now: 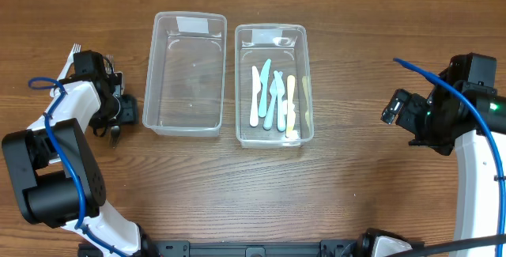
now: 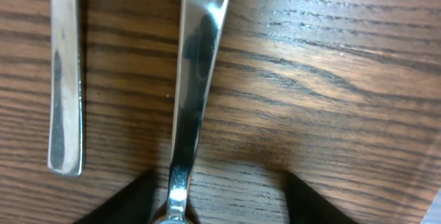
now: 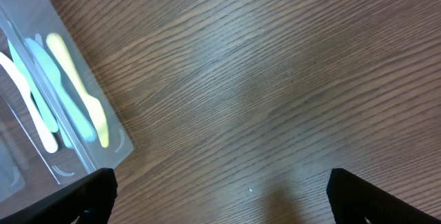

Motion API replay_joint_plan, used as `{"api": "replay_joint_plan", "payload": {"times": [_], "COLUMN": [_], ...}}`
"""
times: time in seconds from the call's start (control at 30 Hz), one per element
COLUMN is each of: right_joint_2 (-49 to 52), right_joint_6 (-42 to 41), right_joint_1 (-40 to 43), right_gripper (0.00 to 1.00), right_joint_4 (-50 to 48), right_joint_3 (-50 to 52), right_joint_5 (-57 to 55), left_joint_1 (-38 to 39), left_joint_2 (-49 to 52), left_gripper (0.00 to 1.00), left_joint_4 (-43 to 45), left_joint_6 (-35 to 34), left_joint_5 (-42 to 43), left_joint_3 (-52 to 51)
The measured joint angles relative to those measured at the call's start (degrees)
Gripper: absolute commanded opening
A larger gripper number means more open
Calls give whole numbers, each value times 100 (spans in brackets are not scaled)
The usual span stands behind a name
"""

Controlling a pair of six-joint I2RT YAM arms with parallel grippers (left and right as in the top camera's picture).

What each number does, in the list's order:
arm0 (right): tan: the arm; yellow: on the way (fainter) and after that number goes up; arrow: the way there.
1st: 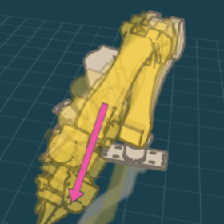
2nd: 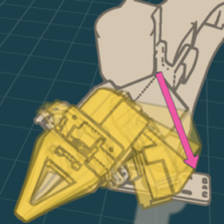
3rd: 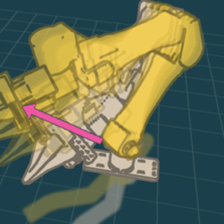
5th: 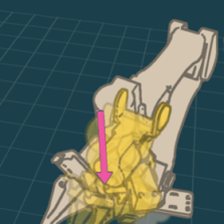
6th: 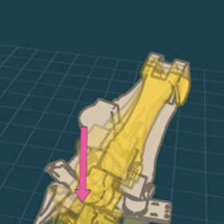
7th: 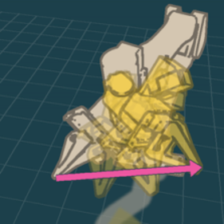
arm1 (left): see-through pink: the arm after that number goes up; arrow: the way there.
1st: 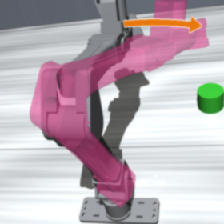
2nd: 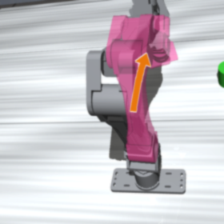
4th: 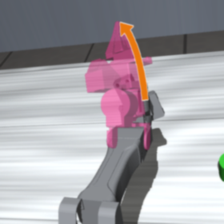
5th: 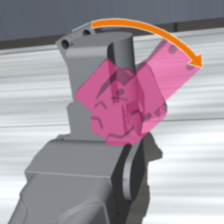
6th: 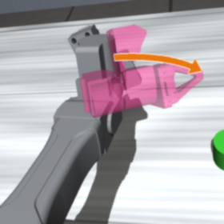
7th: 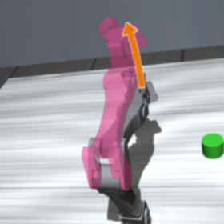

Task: Pack container
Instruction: 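Move left gripper to the metal forks and grasp one, then carry the metal fork into the left container and release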

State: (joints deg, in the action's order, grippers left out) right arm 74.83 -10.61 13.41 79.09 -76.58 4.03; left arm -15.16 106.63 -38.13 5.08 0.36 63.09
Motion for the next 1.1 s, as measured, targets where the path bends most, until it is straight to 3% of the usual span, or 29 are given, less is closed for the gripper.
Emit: {"api": "replay_joint_plan", "payload": {"times": [0.13, 0.3, 0.57, 0.8, 0.97, 1.1], "right_joint_2": [0, 2, 2, 0, 0, 0], "right_joint_6": [-4, -7, -2, -2, -2, -4], "right_joint_1": [0, -2, 0, 0, 0, 0], "right_gripper": [100, 100, 100, 100, 100, 100], "right_joint_4": [2, 2, 0, -2, 2, 2], "right_joint_3": [0, 0, 0, 0, 0, 0], "right_joint_5": [2, 0, 0, 0, 2, 0], "left_joint_1": [0, 0, 0, 20, 444, 1204], "left_joint_2": [0, 0, 2, -90, -1123, -1840], "left_gripper": [19, 4, 4, 4, 4, 4], "left_joint_4": [2, 2, -133, -1681, -2660, -2769], "left_joint_6": [0, -17, -70, -225, -382, -632], "left_joint_5": [-11, -9, 22, 157, 52, -37], "left_joint_3": [0, 0, 48, 981, 2275, 2765]}}
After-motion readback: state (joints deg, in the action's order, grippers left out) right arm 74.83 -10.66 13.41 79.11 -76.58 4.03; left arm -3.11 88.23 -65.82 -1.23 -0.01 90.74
